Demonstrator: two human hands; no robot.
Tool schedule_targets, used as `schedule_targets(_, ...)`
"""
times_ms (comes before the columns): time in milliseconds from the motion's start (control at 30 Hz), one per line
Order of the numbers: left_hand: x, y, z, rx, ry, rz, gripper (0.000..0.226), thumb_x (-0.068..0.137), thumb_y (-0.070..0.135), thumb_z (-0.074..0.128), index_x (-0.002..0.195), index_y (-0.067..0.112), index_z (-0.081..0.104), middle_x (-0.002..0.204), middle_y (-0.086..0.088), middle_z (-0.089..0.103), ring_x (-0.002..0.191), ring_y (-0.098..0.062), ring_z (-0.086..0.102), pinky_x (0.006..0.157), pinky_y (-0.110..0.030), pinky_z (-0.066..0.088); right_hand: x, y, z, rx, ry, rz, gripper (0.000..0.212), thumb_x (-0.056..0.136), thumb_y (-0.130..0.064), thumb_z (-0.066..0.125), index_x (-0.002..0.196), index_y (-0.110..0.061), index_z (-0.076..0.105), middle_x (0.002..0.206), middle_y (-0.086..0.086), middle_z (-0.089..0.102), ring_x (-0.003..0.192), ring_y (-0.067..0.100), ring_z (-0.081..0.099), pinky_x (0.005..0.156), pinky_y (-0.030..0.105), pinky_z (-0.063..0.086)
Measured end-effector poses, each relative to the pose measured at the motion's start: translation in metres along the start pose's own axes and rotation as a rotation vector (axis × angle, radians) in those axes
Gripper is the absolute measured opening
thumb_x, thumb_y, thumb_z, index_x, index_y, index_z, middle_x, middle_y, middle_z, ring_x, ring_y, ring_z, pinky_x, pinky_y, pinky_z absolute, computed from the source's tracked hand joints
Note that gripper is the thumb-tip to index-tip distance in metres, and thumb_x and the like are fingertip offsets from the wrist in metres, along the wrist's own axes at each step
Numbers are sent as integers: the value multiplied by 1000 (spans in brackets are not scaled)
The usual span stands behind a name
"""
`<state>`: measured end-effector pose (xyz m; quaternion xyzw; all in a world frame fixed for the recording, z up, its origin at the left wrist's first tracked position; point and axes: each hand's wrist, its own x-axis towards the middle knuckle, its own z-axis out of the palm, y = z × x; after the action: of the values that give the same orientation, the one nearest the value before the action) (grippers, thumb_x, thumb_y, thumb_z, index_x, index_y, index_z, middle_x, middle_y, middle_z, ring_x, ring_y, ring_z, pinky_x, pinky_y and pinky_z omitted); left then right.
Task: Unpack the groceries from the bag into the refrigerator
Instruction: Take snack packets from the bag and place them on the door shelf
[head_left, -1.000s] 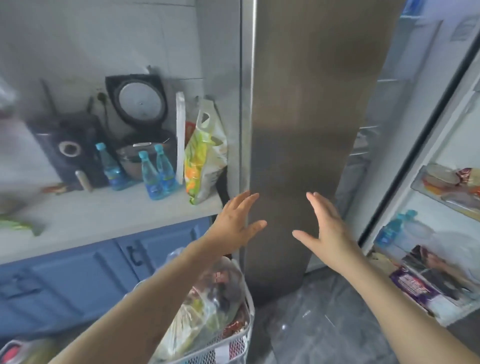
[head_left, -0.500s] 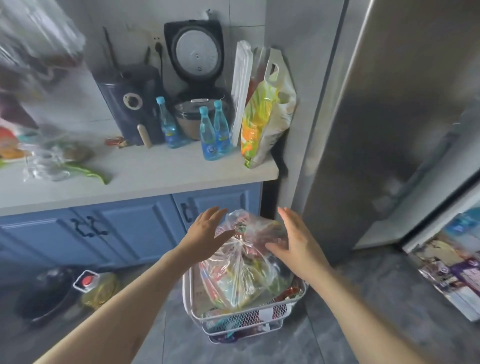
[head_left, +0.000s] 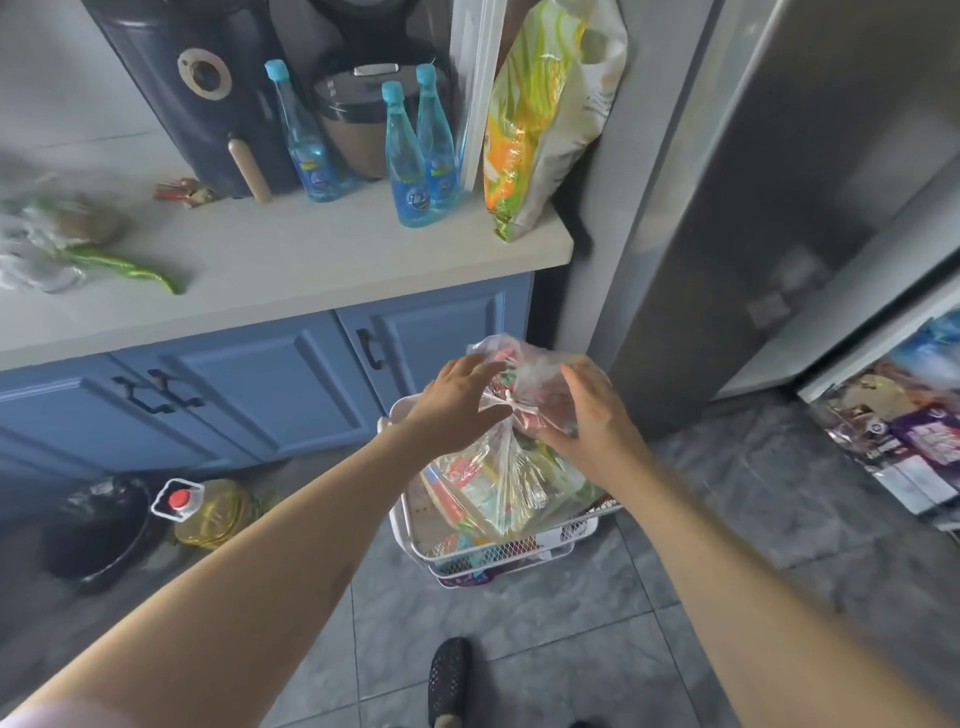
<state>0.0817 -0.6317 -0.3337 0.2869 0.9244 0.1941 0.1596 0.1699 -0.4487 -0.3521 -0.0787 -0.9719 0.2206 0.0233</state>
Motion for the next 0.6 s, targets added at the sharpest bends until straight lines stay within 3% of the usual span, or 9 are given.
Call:
schedule_targets(133, 15, 1, 17, 44, -4, 22, 56, 91, 42, 57, 142, 28, 39, 153, 2, 28, 141, -22, 22, 114, -45, 21, 5, 1, 11, -90, 2, 8, 80, 78, -63, 55, 140, -21, 26, 147, 6, 36, 136, 29, 33, 108, 53, 32)
schedule_targets(300, 33, 0, 36, 23, 114, -28, 35, 87, 38, 63, 119, 26, 60, 132, 1, 53, 123, -23, 44, 106, -45, 36, 10, 1, 21, -98, 39, 24, 76, 79, -56, 64, 139, -21, 31, 144, 4, 39, 131, 24, 40, 109, 54, 28)
schedule_targets(433, 38, 4, 43, 89, 210, -24, 30, 84, 37, 67, 109, 22, 65, 117, 2, 61, 107, -23, 53, 92, -37, 44, 15, 2, 26, -48, 39, 54, 79, 78, -55, 67, 140, -20, 32, 146, 7, 38, 133, 24, 38, 108, 51, 31)
schedule_targets(600, 38, 5, 44, 183, 237, -55, 25, 88, 34, 62, 105, 16, 65, 109, -2, 61, 103, -26, 54, 92, -39, 44, 12, -2, 30, -58, 50, 85, 78, 82, -50, 66, 144, -19, 31, 150, 4, 34, 137, 26, 30, 113, 46, 22)
